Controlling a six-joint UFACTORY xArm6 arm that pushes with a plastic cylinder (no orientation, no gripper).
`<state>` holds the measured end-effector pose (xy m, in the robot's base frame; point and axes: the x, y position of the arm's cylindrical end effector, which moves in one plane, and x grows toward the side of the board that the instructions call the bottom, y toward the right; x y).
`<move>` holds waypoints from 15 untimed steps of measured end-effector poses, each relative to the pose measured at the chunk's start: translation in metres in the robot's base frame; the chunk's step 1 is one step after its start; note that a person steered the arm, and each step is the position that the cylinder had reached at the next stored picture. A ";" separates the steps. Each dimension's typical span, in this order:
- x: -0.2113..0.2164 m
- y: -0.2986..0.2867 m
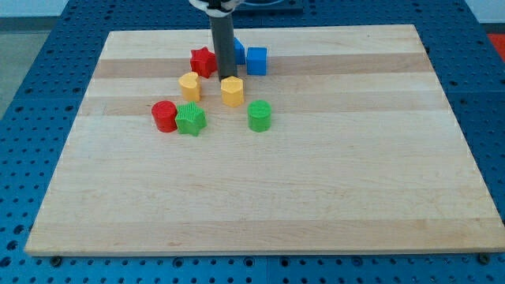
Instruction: Arrange the blue blocks and red blocks diagonal to each other
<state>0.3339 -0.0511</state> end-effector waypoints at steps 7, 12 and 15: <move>-0.005 0.052; -0.041 0.019; 0.000 0.005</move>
<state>0.3336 -0.0462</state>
